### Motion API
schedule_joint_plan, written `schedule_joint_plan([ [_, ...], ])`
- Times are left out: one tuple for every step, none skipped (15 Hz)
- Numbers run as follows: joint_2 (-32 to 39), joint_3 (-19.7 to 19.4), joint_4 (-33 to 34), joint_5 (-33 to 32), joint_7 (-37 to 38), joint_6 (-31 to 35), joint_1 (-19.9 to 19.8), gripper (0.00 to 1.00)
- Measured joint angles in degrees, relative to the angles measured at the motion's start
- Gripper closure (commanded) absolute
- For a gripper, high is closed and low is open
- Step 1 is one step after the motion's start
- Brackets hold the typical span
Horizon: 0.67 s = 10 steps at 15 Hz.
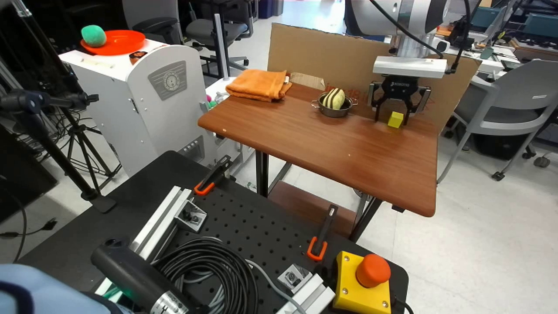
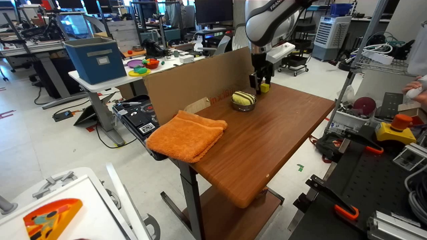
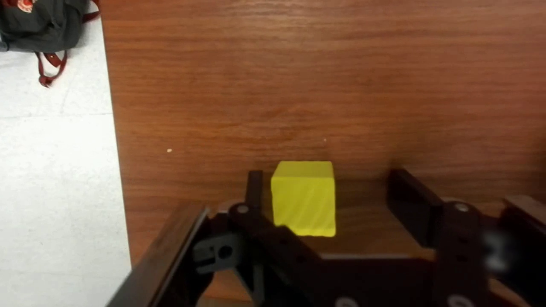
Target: Move the cube forward
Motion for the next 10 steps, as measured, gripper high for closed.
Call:
schedule_joint_plan([
  [0.2,0.0,0.6,0.2,-0.2,-0.7,0.1,0.64],
  [0.5,0.0,1.3,0.3,-0.4,-1.4,0.2,0.73],
  [0.6,0.0,1.8,0.3,-0.5,-2.0,0.2,0.79],
  [0.6,0.0,2.2,0.3,-0.6,-2.4,0.3,0.88],
  [0.6,-0.2,2.4,0.3,-0.8,-2.7,0.3,0.92],
  [0.6,-0.3,2.5,0.2,-1.0,-3.1,0.2,0.92],
  [0.5,-0.6,2.6,0.2,-1.2,-3.4,0.2,0.92],
  [0.1,-0.7,2.3,0.1,-1.6,-3.6,0.2,0.92],
  [-0.7,-0.8,1.5,-0.1,-2.1,-3.6,0.2,0.92],
  [-2.2,-0.8,-0.4,-0.3,-3.0,-3.6,0.2,0.92],
])
